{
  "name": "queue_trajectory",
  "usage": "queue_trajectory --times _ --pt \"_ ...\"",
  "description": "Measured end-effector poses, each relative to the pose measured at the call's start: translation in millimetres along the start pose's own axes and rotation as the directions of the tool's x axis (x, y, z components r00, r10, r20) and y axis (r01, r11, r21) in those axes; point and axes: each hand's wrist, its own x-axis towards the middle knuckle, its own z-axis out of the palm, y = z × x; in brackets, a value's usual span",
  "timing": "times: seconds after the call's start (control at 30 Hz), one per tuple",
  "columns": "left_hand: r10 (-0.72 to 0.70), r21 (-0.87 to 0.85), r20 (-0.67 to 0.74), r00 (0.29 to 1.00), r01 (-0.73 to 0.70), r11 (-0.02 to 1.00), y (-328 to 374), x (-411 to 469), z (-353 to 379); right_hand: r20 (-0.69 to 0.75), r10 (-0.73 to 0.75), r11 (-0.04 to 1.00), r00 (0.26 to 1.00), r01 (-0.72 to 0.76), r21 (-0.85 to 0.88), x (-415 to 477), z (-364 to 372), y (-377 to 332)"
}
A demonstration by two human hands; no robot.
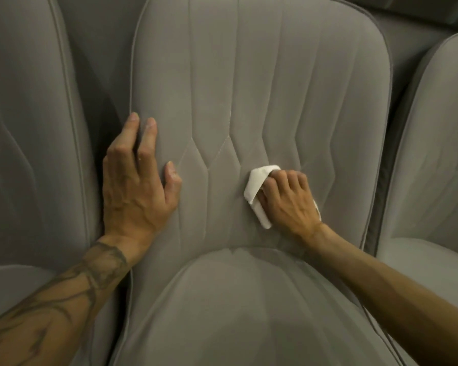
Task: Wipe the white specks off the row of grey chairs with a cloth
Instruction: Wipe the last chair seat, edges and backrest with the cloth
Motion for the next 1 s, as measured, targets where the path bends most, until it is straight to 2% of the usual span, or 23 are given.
queue_trajectory --times 0.03,0.07,0.13,0.2,0.23,0.27,0.3,0.37,0.4,0.43,0.47,0.5,0.53,0.6,0.67,0.7,0.73,0.8,0.87,0.93,0.97,1.0 --pt "0.002 -0.001 -0.001 1.000 -0.002 1.000 0 0 0 0.004 0.016 1.000 1.000 -0.016 0.007 -9 3 -6" --pt "0.005 0.000 -0.005 1.000 -0.005 1.000 0 0 0 0.032 -0.034 0.999 0.999 0.033 0.013 -21 6 -13" --pt "0.005 0.006 -0.010 1.000 -0.005 1.000 1 0 0 0.117 -0.282 0.959 0.952 0.280 0.030 -41 7 -24" --pt "0.000 0.009 -0.007 1.000 0.000 1.000 0 0 -1 0.192 -0.488 0.871 0.852 0.490 0.039 -38 1 -20" --pt "-0.002 0.005 -0.001 1.000 0.002 1.000 1 0 -1 0.189 -0.532 0.843 0.825 0.537 0.029 -28 -5 -13" --pt "-0.004 0.005 0.002 1.000 0.004 1.000 2 1 -2 0.158 -0.524 0.849 0.837 0.529 0.010 -12 -10 -6" --pt "-0.004 0.005 0.003 1.000 0.004 1.000 2 1 -3 0.090 -0.455 0.889 0.886 0.458 -0.015 8 -13 4" --pt "-0.003 0.003 0.005 1.000 0.003 1.000 1 1 -2 -0.078 -0.128 0.991 0.989 0.124 -0.050 60 -19 28" --pt "0.000 0.003 0.010 1.000 0.000 1.000 0 1 -2 -0.155 0.067 0.996 0.986 -0.076 -0.054 86 -23 38" --pt "0.000 0.003 0.012 1.000 0.000 1.000 -1 1 -2 -0.229 0.243 0.965 0.942 -0.259 -0.040 105 -24 42" --pt "-0.003 0.005 0.013 1.000 0.003 1.000 -1 1 -1 -0.276 0.367 0.923 0.888 -0.385 -0.011 115 -23 38" --pt "-0.007 0.005 0.011 1.000 0.007 1.000 -1 1 -1 -0.300 0.422 0.900 0.856 -0.436 0.022 116 -20 27" --pt "-0.010 0.003 0.007 1.000 0.010 1.000 0 0 -1 -0.284 0.406 0.910 0.868 -0.412 0.042 107 -16 11" --pt "-0.006 0.002 -0.001 1.000 0.006 1.000 1 1 -1 -0.154 0.165 0.984 0.974 -0.153 0.091 74 -11 -25" --pt "-0.004 -0.001 0.005 1.000 0.004 1.000 3 2 -1 -0.040 -0.073 0.992 0.997 0.077 0.100 57 -14 -35" --pt "-0.004 0.000 0.008 1.000 0.004 1.000 3 2 -1 -0.040 -0.097 0.990 0.994 0.101 0.096 67 -16 -28" --pt "-0.005 0.002 0.008 1.000 0.005 1.000 3 2 -2 -0.092 -0.057 0.994 0.994 0.065 0.089 86 -18 -20" --pt "-0.001 0.008 0.004 1.000 0.001 1.000 2 2 -2 -0.261 0.146 0.989 0.954 -0.134 0.063 138 -19 -1" --pt "0.001 0.010 0.000 1.000 -0.001 1.000 1 2 -1 -0.397 0.374 0.925 0.838 -0.368 0.095 187 -24 13" --pt "-0.001 0.008 -0.005 1.000 0.001 1.000 2 2 -1 -0.425 0.504 0.859 0.751 -0.486 0.161 201 -23 -2" --pt "-0.002 0.009 -0.006 1.000 0.002 1.000 2 1 -1 -0.401 0.502 0.863 0.766 -0.476 0.171 192 -21 -18" --pt "-0.002 0.010 -0.007 1.000 0.002 1.000 2 1 -1 -0.342 0.433 0.901 0.834 -0.397 0.175 175 -18 -35"
